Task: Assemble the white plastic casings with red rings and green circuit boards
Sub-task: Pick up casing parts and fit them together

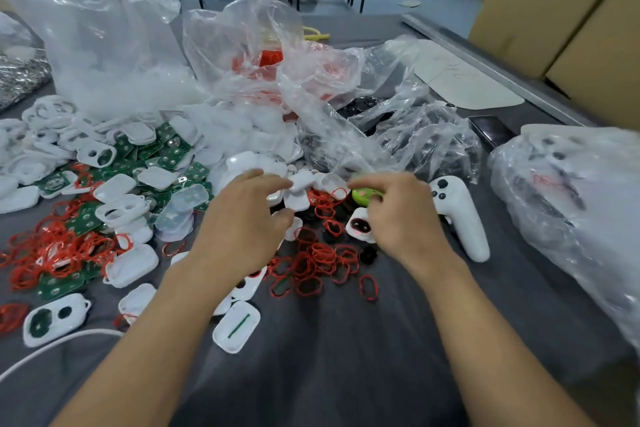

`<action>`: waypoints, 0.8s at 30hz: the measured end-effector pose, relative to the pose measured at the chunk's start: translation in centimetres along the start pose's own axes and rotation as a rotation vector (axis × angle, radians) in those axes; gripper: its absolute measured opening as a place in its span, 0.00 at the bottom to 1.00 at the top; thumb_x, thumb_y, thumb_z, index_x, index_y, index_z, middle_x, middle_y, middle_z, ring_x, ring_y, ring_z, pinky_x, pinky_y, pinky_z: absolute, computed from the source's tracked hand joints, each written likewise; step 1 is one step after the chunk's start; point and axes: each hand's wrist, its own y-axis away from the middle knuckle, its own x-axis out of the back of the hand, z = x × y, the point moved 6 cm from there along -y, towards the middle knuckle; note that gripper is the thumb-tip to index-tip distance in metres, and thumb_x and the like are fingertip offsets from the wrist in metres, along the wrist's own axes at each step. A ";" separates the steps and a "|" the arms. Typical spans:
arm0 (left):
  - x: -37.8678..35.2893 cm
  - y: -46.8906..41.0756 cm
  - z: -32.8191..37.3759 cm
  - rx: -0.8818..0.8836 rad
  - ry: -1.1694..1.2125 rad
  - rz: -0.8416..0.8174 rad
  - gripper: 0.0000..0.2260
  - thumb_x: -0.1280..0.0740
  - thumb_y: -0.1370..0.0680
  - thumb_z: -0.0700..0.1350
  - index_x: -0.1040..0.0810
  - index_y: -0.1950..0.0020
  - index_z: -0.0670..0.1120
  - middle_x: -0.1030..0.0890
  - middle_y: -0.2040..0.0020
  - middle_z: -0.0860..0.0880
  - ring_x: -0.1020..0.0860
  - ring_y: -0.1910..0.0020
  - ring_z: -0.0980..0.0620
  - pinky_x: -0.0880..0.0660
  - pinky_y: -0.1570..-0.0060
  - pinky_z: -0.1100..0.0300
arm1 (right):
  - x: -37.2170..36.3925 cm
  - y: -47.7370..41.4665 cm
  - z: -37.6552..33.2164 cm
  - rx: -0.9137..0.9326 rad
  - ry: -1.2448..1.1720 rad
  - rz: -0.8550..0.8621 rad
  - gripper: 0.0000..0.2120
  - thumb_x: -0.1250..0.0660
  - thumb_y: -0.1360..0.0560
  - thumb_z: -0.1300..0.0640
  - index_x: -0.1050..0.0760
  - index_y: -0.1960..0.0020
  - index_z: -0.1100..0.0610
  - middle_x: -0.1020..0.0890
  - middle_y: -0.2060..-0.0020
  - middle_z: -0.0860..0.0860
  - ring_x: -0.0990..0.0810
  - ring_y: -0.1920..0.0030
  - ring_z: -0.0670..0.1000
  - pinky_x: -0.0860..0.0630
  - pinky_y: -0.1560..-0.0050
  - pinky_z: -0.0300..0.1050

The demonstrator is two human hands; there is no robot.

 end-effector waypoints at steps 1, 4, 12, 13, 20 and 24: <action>-0.4 -0.5 0.2 -0.026 0.016 -0.024 0.21 0.30 0.21 0.46 0.24 0.27 0.54 0.28 0.24 0.54 0.36 0.23 0.55 0.38 0.28 0.58 | -0.7 -1.0 -0.7 0.001 -0.008 -0.024 0.22 0.38 0.27 0.71 0.13 0.46 0.51 0.12 0.49 0.47 0.21 0.60 0.31 0.27 0.54 0.22; -1.2 -2.4 -0.4 -0.049 0.045 -0.034 0.26 0.35 0.20 0.39 0.32 0.22 0.51 0.33 0.21 0.52 0.44 0.21 0.56 0.45 0.26 0.61 | -2.8 -3.9 -2.7 0.012 -0.083 -0.123 0.19 0.37 0.23 0.68 0.13 0.44 0.51 0.12 0.50 0.47 0.16 0.50 0.40 0.20 0.40 0.40; -1.6 -2.7 -6.7 0.140 0.063 0.011 0.22 0.33 0.20 0.43 0.26 0.26 0.53 0.31 0.22 0.52 0.26 0.29 0.46 0.35 0.25 0.46 | -8.5 -6.9 -4.6 0.131 0.338 -0.495 0.15 0.30 0.23 0.61 0.16 0.38 0.49 0.15 0.43 0.52 0.18 0.45 0.53 0.25 0.53 0.41; -1.7 -2.7 -6.7 0.135 0.052 0.016 0.20 0.32 0.20 0.44 0.23 0.28 0.54 0.31 0.22 0.53 0.25 0.31 0.46 0.33 0.26 0.46 | -8.6 -7.3 -4.5 0.117 0.314 -0.459 0.13 0.30 0.23 0.61 0.15 0.42 0.49 0.14 0.46 0.52 0.17 0.47 0.53 0.24 0.52 0.41; -0.3 -2.3 -7.3 0.173 0.146 0.203 0.13 0.29 0.24 0.44 0.16 0.41 0.56 0.16 0.43 0.58 0.19 0.44 0.53 0.24 0.37 0.53 | -8.3 -7.7 -3.6 -0.015 -0.037 -0.241 0.11 0.31 0.21 0.52 0.15 0.41 0.50 0.13 0.49 0.48 0.16 0.48 0.50 0.19 0.45 0.46; 0.7 -1.8 -8.3 0.254 0.290 0.297 0.14 0.26 0.25 0.45 0.15 0.44 0.61 0.21 0.57 0.70 0.22 0.56 0.71 0.29 0.53 0.77 | -6.2 -8.4 -4.3 0.050 -0.063 -0.050 0.14 0.33 0.20 0.62 0.17 0.36 0.53 0.13 0.44 0.49 0.16 0.43 0.46 0.21 0.36 0.45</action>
